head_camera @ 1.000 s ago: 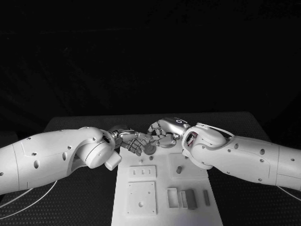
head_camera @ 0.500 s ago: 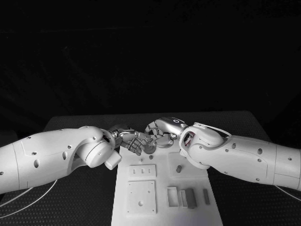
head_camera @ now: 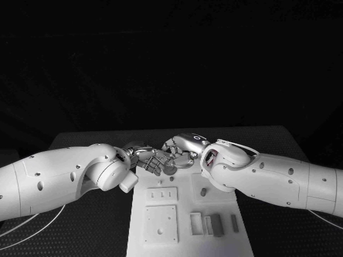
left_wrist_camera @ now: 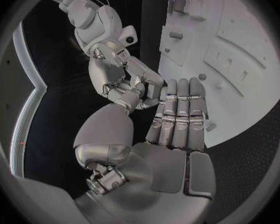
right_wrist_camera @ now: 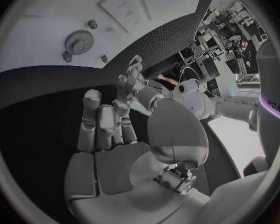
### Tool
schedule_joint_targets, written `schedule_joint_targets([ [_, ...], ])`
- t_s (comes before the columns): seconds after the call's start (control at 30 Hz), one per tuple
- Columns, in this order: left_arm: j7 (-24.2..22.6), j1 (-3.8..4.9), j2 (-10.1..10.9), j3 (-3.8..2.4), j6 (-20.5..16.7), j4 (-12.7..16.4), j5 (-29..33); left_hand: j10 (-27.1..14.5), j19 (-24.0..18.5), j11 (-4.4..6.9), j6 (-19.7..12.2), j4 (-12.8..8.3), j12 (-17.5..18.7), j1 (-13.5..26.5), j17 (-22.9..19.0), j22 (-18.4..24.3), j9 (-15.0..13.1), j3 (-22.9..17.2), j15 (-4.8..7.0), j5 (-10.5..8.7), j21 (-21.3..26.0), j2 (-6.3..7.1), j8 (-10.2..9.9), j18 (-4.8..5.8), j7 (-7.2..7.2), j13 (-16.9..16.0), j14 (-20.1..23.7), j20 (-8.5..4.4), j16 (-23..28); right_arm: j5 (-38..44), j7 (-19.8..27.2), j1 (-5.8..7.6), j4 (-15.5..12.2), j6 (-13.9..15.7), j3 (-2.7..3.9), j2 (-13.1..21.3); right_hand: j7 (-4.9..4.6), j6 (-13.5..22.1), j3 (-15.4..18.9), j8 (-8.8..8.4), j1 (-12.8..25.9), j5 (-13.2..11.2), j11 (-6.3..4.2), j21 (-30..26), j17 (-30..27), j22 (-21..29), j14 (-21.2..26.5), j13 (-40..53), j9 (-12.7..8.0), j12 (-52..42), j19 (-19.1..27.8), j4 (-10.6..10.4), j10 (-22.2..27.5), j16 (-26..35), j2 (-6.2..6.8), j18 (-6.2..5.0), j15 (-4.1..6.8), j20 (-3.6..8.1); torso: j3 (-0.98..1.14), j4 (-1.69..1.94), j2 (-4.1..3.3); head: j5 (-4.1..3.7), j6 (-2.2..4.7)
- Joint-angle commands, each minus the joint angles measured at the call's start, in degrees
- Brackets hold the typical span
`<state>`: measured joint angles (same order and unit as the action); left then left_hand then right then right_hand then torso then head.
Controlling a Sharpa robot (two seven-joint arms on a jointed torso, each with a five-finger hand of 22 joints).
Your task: Assemble the parts on the task board
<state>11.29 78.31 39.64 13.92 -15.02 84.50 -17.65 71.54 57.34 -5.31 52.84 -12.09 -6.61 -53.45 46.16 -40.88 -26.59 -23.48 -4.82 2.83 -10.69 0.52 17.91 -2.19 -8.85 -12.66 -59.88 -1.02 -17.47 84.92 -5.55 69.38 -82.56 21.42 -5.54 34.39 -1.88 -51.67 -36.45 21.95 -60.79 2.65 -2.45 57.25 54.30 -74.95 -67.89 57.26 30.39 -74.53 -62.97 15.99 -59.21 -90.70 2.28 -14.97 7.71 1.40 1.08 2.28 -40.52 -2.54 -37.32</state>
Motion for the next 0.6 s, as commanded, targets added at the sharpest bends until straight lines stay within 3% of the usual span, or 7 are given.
schedule_joint_targets([
  [0.03, -2.0, 0.07, -0.1, -0.12, -0.97, 0.34, 1.52, -0.15, -0.33, 0.13, 0.27, -0.76, 0.39, -0.21, 0.14, -0.11, 0.11, -0.07, 0.1, 0.05, 0.4, -0.79, -0.18, -0.53, 0.12, -0.1, 0.19, 0.09, 0.4, 0.2, 0.11, -0.07, 0.27, -1.04, -0.02, -0.64, -1.82, -11.09, 0.06, 0.1, -0.17, 0.25, 0.02, 0.31, -0.02, -0.95, -0.18, -0.04, 1.63, 0.08, -0.27, 0.25, -0.57, -0.18, -0.61, -0.03, 0.26, 0.28, -0.03, 0.02, -0.01, -0.02, -0.04],
  [0.4, -1.59, 0.08, 0.12, -0.12, 0.17, 0.46, 1.71, 0.67, -0.29, 0.51, 1.35, -3.05, 0.22, -1.43, 0.76, -0.48, 0.18, -0.62, 0.25, 0.04, 0.52, -2.94, 0.1, -0.35, 0.51, -0.57, -0.31, 0.01, 0.6, 0.12, 0.0, -0.07, 1.03, -1.21, -0.02, -0.84, -1.83, -11.09, 0.05, 0.07, -0.12, 0.25, 0.02, 0.3, -0.05, -0.94, -0.18, -0.05, 1.66, 0.11, -0.28, 0.26, -0.6, -0.16, -0.63, -0.03, 0.26, 0.29, -0.07, 0.08, -0.02, -0.06, -0.1],
  [0.6, -0.86, 0.08, 0.12, -0.12, 1.15, 0.42, 1.81, 1.29, -0.44, 0.72, 2.13, -2.63, 0.21, -2.7, 1.29, -0.78, 0.42, -4.22, 0.23, 0.16, 0.74, -2.96, 0.14, 0.01, 0.75, -0.94, -0.41, -0.03, 1.02, 0.05, 0.07, -0.09, 0.76, -1.35, -0.02, -0.8, -1.82, -11.09, 0.04, 0.06, -0.1, 0.25, 0.02, 0.3, -0.08, -0.93, -0.18, -0.06, 1.68, 0.12, -0.28, 0.28, -0.61, -0.15, -0.64, -0.03, 0.27, 0.3, -0.01, 0.06, -0.04, -0.05, -0.09],
])
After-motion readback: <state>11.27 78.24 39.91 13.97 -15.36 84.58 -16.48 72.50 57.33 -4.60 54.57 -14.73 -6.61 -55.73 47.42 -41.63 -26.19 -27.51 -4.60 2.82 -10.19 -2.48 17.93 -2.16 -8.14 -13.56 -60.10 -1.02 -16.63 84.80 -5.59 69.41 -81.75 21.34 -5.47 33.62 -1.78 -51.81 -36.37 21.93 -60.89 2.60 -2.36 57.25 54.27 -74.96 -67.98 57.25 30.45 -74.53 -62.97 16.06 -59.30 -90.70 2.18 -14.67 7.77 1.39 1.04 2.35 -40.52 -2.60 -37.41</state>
